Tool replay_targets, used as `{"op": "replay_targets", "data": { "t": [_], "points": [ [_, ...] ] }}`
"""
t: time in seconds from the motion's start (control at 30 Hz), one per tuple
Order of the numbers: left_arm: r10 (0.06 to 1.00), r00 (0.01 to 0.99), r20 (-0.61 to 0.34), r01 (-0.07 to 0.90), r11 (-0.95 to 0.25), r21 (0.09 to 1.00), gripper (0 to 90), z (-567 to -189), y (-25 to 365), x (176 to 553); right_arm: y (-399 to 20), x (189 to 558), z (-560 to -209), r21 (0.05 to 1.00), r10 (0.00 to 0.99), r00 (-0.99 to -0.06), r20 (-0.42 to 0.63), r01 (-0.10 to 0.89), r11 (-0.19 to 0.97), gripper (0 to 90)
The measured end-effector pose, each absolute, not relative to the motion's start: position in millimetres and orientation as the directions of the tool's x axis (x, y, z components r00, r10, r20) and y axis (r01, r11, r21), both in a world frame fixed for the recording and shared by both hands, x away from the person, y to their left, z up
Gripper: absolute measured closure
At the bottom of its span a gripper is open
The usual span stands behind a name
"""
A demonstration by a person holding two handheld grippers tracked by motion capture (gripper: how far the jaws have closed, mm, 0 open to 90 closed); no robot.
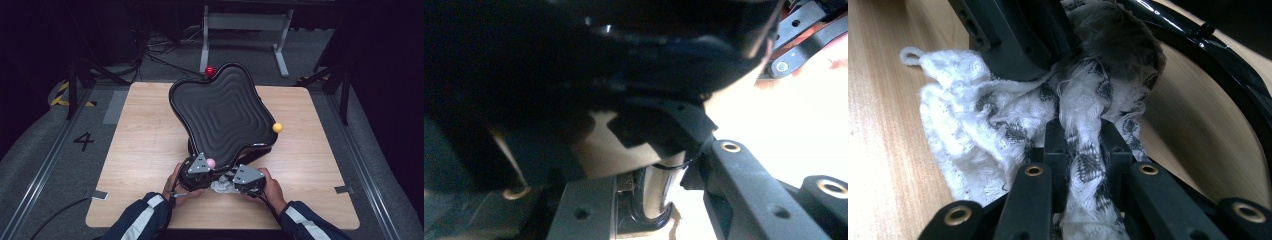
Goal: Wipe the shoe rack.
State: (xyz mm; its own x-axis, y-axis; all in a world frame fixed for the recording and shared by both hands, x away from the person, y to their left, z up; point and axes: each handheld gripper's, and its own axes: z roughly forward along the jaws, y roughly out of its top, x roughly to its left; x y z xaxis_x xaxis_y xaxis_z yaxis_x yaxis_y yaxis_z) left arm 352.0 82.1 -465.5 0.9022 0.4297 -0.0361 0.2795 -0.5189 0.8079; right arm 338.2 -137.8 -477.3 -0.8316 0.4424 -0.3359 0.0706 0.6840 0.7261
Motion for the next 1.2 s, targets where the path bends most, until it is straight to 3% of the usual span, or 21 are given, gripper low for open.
{"op": "replay_targets", "data": {
  "t": [0.47, 1.2],
  "points": [
    [0.425, 0.905, -0.03, 0.272, -0.522, 0.809, 74.0, -466, 82, 352, -152, 348, -476, 0.711, 0.466, -0.812, -0.351, 0.093, 0.697, 78.5],
    [0.414, 0.91, -0.031, 0.267, -0.525, 0.808, 74.1, -466, 83, 353, -200, 376, -475, 0.701, 0.614, -0.706, -0.353, 0.234, 0.673, 78.5]
  ]
}}
